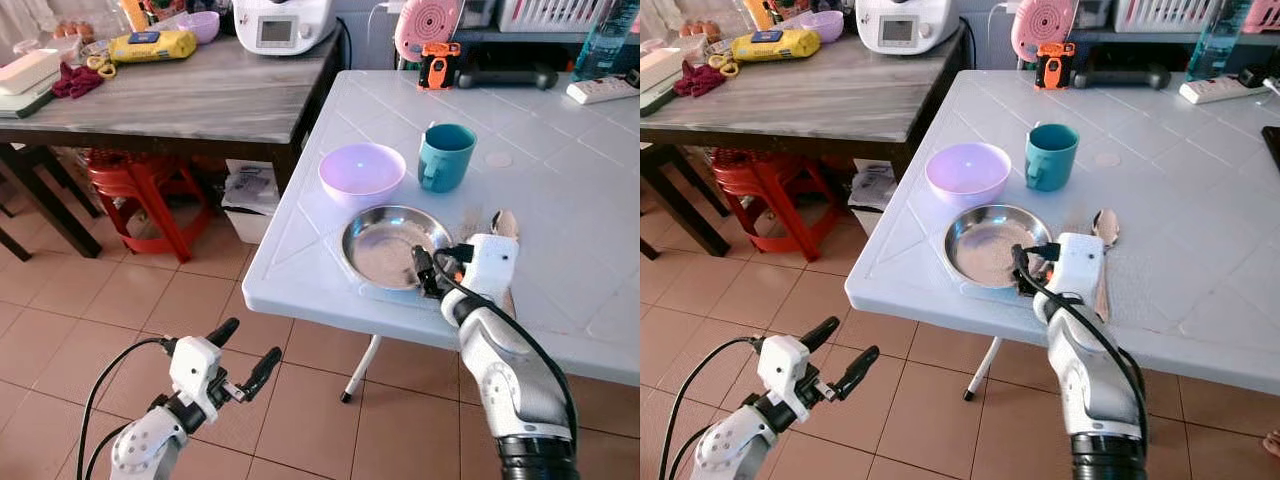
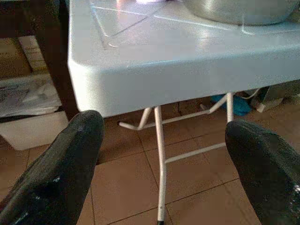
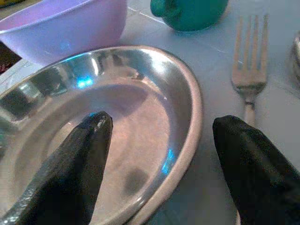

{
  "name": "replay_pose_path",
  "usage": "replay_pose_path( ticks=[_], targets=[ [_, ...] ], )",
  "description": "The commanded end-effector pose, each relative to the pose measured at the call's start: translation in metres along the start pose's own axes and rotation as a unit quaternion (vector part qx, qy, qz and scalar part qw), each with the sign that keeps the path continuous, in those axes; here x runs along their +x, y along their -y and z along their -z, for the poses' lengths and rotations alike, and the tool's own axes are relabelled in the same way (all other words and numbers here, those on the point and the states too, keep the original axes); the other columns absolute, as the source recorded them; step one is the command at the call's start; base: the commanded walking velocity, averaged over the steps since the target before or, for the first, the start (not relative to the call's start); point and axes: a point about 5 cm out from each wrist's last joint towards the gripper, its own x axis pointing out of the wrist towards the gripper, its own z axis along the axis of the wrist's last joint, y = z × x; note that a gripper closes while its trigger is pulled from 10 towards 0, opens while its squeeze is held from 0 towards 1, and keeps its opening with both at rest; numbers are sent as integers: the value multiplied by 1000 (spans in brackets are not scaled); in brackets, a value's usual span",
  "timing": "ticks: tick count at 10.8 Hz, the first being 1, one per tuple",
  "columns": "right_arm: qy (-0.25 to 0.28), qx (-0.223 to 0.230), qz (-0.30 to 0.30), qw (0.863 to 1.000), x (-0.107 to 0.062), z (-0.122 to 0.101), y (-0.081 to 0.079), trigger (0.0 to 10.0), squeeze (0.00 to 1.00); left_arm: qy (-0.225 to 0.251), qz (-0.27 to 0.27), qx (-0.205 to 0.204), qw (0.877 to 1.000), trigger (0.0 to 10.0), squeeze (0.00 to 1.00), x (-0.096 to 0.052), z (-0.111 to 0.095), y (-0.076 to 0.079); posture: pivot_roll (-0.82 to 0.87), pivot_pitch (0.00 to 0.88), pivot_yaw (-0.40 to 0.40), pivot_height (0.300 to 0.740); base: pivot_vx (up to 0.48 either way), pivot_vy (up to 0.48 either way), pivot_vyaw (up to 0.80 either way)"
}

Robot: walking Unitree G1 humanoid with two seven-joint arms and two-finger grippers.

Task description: Setting the table

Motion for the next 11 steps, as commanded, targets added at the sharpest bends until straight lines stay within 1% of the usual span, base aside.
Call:
replay_pose_path(
  ticks=[1,4,5,6,8,9,10,11],
  targets=[
    [-4,6,-5,1000,1,0,-4,0,0,-12,-1,6,1000,10000,0,-6,6,-3,-72,122,112,740,0,0,0],
    [-15,13,-7,1000,1,3,-3,0,0,-4,3,-1,1000,10000,0,-7,12,-6,-74,120,112,740,0,0,0],
    [-16,13,-6,1000,0,4,-3,0,0,13,-5,-17,1000,10000,0,-5,10,-7,-76,120,111,740,0,0,0],
    [-21,12,-7,1000,0,6,-1,0,0,46,-4,-15,999,10000,0,5,-3,-9,-75,118,107,740,0,0,0],
    [-26,10,-4,1000,-1,8,2,0,0,78,-3,0,997,10000,0,14,-21,-11,-79,113,103,740,0,0,0],
    [-30,8,-2,1000,-2,9,3,0,0,98,3,9,995,10000,0,17,-36,-12,-77,111,101,740,0,0,0],
    [-33,7,0,999,-2,11,4,0,0,121,23,30,992,10000,0,20,-58,-10,-73,111,100,740,0,0,0],
    [-40,6,2,999,-3,15,5,0,0,143,49,48,987,10000,0,30,-90,0,-67,108,97,740,0,0,0]
  ],
)
